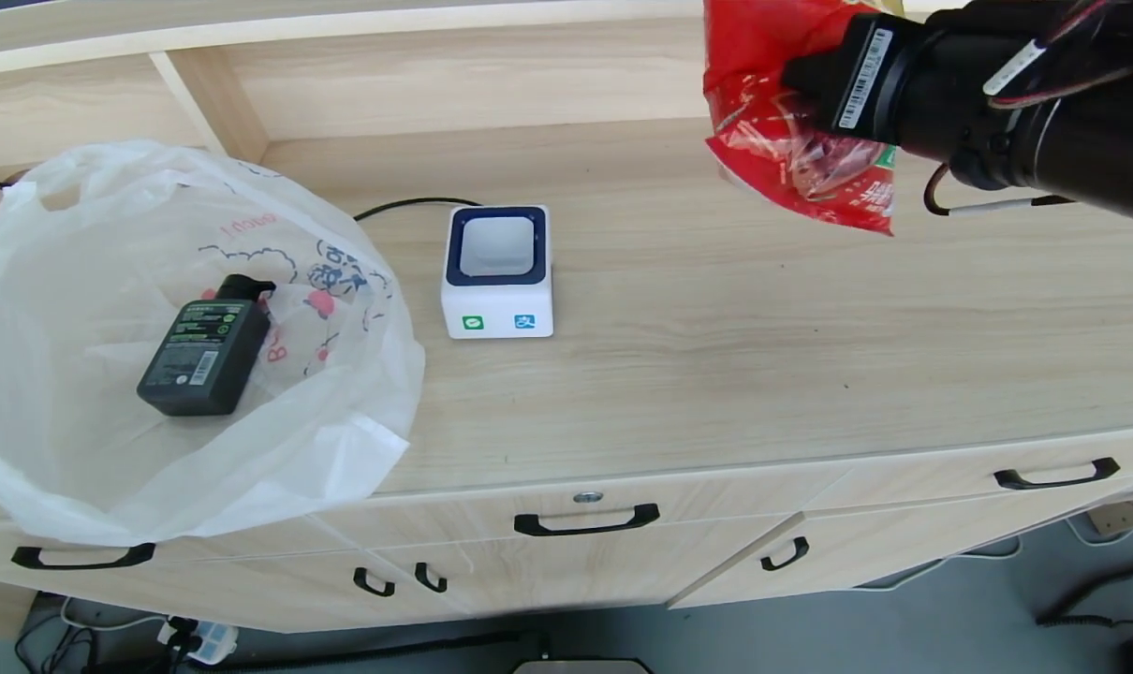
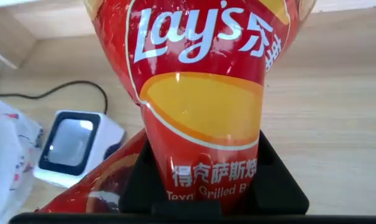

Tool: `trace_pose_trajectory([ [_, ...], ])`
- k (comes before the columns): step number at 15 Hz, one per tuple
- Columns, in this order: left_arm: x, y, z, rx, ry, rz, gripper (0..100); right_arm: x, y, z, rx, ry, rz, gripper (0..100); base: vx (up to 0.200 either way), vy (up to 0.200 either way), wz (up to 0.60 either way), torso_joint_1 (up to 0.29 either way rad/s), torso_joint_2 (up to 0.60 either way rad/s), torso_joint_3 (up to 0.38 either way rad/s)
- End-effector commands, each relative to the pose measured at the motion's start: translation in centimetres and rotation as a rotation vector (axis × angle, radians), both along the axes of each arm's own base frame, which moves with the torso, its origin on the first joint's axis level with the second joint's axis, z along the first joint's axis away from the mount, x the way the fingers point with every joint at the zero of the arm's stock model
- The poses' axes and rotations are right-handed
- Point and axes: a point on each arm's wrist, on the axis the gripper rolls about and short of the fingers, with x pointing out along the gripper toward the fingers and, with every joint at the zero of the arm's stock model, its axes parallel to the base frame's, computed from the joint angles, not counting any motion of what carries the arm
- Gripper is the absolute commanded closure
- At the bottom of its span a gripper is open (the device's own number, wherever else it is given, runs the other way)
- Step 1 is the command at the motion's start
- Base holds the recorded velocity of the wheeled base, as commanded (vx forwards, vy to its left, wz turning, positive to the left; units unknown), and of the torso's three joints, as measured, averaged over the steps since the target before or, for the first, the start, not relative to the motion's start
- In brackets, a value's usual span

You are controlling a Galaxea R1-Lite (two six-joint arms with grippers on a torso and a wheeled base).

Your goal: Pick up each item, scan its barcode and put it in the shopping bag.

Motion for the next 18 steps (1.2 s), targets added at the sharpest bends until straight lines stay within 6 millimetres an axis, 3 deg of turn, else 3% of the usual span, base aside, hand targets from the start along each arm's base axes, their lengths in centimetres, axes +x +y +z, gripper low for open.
trace_pose_trajectory([
  [1, 0.0, 0.0, 0.0, 0.000, 0.000, 0.001, 0, -0.5, 2.9, -1.0, 0.095, -0.020, 0.106, 100, 0.000, 0.000, 0.00, 0.000, 0.00, 0.000],
  [5, 0.0, 0.0, 0.0, -0.010, 0.001, 0.001, 0, -2.0, 6.7, -3.7, 0.250, -0.075, 0.239, 100, 0.000, 0.000, 0.00, 0.000, 0.00, 0.000],
  [7, 0.0, 0.0, 0.0, -0.010, 0.000, 0.001, 0, -3.8, 8.5, -6.6, 0.342, -0.054, 0.334, 100, 0.000, 0.000, 0.00, 0.000, 0.00, 0.000],
  [9, 0.0, 0.0, 0.0, -0.010, 0.003, 0.001, 0, -6.2, 9.1, -7.9, 0.401, -0.051, 0.425, 100, 0.000, 0.000, 0.00, 0.000, 0.00, 0.000],
  [12, 0.0, 0.0, 0.0, -0.016, 0.003, 0.001, 0, -9.3, 10.2, -7.1, 0.433, -0.043, 0.609, 100, 0.000, 0.000, 0.00, 0.000, 0.00, 0.000],
  [16, 0.0, 0.0, 0.0, -0.043, 0.001, 0.002, 0, -15.4, 11.5, -6.3, 0.507, 0.013, 0.829, 100, 0.000, 0.000, 0.00, 0.000, 0.00, 0.000],
  [18, 0.0, 0.0, 0.0, -0.043, 0.001, 0.002, 0, -17.1, 11.4, -6.1, 0.535, 0.039, 0.896, 100, 0.000, 0.000, 0.00, 0.000, 0.00, 0.000],
])
